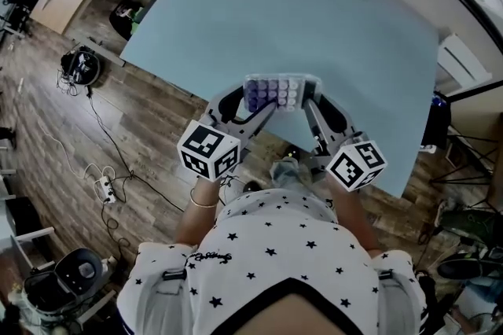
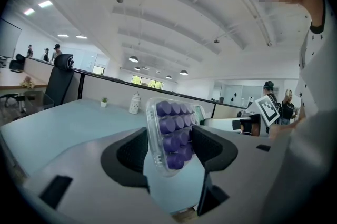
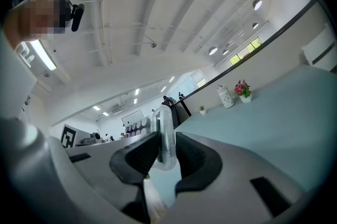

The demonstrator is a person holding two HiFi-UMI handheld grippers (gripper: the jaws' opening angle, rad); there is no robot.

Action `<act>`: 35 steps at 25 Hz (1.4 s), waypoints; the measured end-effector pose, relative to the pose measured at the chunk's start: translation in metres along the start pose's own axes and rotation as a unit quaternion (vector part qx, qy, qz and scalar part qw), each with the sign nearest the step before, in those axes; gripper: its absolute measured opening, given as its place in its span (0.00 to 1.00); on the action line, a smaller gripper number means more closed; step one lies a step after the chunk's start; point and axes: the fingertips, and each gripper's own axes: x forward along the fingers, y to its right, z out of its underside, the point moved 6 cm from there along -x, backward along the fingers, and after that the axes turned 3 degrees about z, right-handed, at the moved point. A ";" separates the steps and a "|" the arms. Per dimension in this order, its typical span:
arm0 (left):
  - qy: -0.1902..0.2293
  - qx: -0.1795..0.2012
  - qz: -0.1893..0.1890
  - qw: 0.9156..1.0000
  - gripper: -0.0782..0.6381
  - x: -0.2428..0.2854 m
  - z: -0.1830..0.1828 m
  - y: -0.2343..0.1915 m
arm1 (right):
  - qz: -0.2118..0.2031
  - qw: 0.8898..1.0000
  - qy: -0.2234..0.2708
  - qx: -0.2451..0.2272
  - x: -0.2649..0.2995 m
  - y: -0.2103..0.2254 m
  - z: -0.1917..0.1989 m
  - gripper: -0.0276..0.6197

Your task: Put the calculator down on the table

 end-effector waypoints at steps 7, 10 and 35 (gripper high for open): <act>-0.014 -0.004 -0.001 1.000 0.50 0.046 -0.002 -0.002 | 0.012 1.000 -0.008 0.008 0.006 0.041 -0.013 0.19; -0.022 -0.009 -0.003 1.000 0.50 0.063 -0.001 -0.003 | 0.019 1.000 -0.014 0.010 0.008 0.058 -0.017 0.19; -0.112 -0.067 0.024 0.991 0.50 0.136 0.047 -0.054 | 0.107 0.990 -0.070 0.053 0.042 0.121 0.019 0.18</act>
